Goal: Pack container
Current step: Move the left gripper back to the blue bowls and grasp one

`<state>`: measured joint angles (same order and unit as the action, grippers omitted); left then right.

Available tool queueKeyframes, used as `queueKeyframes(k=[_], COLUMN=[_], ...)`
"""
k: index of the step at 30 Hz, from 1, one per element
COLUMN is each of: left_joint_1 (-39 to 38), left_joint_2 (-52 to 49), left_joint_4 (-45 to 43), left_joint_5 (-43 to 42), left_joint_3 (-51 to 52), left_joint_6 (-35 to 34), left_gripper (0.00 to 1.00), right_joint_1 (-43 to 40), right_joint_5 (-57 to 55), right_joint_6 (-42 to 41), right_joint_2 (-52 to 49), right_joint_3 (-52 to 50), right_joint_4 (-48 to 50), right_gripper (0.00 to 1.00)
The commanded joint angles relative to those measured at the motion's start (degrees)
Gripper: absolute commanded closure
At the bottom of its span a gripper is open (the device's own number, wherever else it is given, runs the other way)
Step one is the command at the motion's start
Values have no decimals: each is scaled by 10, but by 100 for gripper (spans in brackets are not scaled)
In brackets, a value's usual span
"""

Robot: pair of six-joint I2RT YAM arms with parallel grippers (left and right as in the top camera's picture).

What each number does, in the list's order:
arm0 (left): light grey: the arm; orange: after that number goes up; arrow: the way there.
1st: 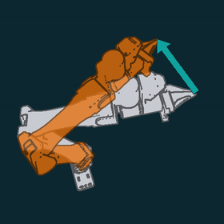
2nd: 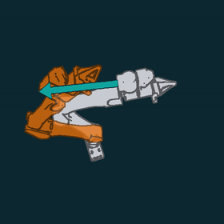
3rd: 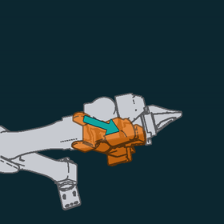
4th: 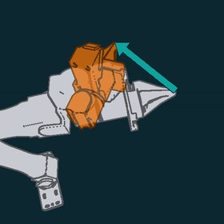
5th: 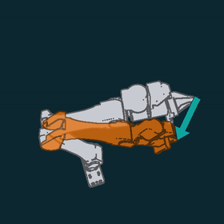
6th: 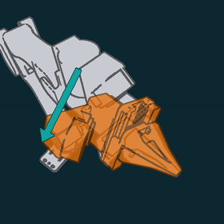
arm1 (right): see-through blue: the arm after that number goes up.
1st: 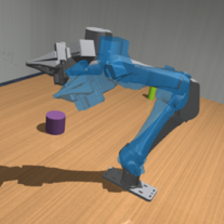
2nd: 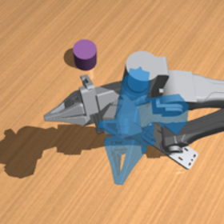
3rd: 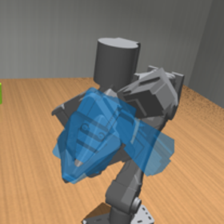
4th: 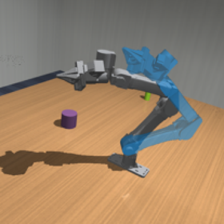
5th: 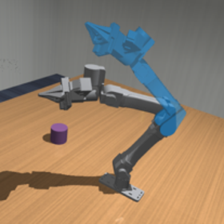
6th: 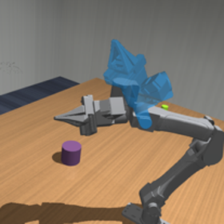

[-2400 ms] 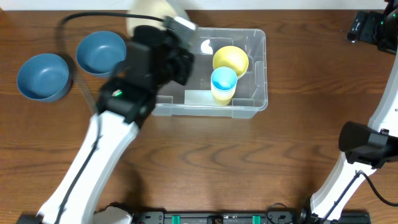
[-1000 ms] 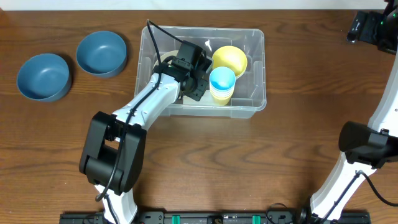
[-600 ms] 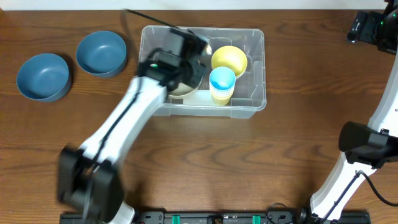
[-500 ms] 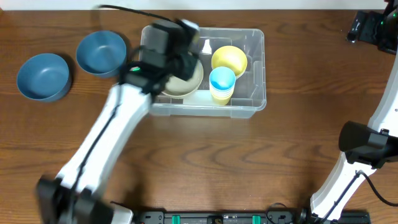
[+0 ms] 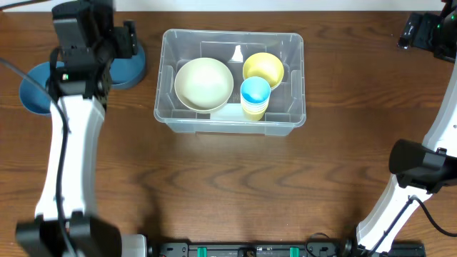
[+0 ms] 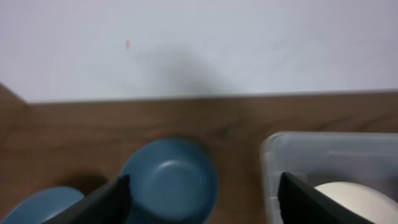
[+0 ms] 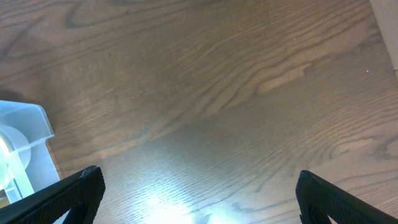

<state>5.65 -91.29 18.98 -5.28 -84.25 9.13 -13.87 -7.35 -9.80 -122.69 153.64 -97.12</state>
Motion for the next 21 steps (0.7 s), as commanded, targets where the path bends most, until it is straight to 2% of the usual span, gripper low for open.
queueKeyframes(k=[1,4,11,21], left_joint_1=[21,24,24,24], left_joint_2=[-48,-90,-179,-245], left_joint_4=[-5,2,10,33], left_joint_5=[-7,-8,-31,-31], left_joint_3=[-1,-1,0,0], left_joint_6=[14,30,62,116], left_gripper=[20,15,15,15], right_joint_1=[-4,-4,-4,-4], right_joint_5=[-3,-3,-3,-3], right_joint_6=[7,7,7,7], right_joint_2=[14,14,14,14], right_joint_3=[7,7,7,7], right_joint_4=[-1,-1,-1,-1], right_gripper=[1,1,1,1])
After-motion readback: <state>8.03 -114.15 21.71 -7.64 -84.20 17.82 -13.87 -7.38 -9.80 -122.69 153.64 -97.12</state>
